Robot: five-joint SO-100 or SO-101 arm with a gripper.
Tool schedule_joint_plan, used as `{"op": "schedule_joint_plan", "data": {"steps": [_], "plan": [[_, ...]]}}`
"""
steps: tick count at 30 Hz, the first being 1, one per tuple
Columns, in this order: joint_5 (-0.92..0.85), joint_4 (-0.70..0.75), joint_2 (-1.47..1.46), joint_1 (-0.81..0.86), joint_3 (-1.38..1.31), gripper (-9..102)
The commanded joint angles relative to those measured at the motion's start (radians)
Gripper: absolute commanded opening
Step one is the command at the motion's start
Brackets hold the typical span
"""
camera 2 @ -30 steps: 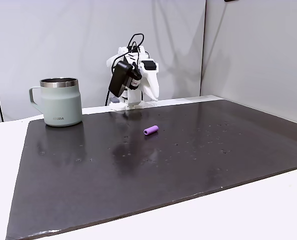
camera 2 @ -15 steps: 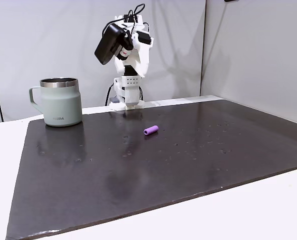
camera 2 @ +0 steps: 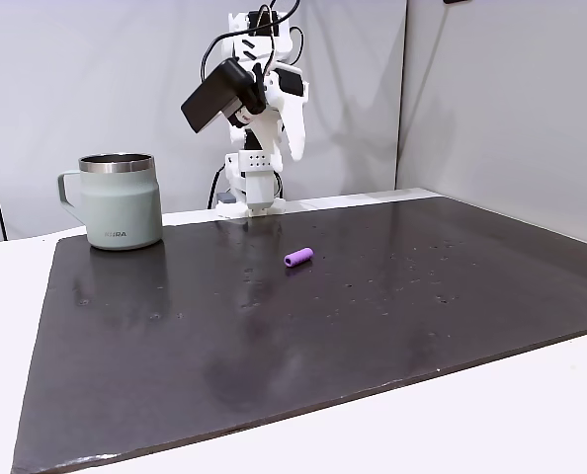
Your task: Grasp a pengrip and put it in the cup.
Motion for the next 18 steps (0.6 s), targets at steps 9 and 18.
{"op": "schedule_joint_plan", "data": {"steps": [9,18], "plan": [[-0.049,0.092,-0.337,0.014,-0.235,21],[-0.041,0.173,-0.627,0.008,-0.442,21]]}}
